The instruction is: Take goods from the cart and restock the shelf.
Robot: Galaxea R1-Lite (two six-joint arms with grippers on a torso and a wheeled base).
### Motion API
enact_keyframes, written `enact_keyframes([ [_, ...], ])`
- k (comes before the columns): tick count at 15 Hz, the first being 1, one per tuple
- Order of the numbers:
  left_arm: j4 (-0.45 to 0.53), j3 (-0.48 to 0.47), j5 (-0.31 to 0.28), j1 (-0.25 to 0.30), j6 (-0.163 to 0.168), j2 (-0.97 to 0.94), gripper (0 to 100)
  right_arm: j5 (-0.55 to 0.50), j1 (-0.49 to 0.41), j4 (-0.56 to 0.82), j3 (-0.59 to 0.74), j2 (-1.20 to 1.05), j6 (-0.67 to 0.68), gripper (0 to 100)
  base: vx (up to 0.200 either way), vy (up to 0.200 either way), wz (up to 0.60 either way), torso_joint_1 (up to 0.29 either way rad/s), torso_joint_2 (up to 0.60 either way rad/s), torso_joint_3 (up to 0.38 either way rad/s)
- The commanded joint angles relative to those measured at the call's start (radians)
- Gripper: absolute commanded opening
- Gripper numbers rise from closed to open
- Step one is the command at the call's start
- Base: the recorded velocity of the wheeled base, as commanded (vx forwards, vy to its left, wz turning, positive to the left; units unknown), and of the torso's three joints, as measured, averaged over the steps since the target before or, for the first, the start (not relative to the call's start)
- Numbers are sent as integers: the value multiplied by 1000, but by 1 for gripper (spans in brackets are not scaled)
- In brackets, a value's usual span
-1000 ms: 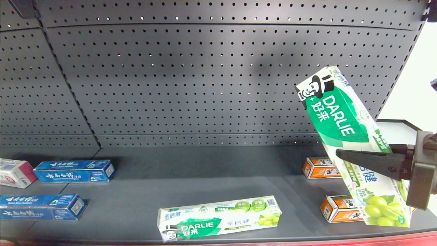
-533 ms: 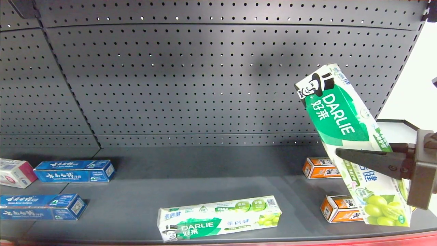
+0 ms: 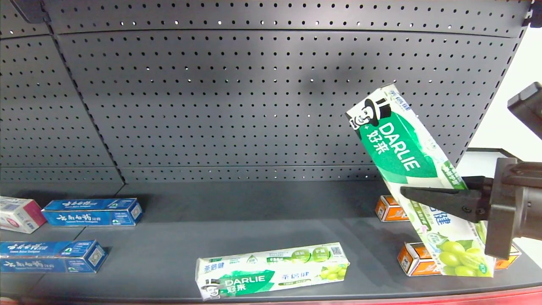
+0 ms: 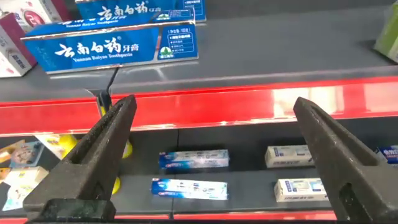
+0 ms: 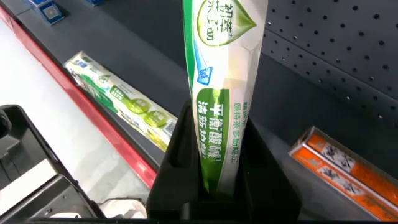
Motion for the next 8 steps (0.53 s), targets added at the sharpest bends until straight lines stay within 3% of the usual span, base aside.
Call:
enact_keyframes([
  [1,-1,0,2,0,0,6,100,0,30,6,-52,73,-11,0,0,0,0,0,0,0],
  [8,-1,0,2,0,0,6,100,52,48,110,-194,196,-126,0,0,0,0,0,0,0],
])
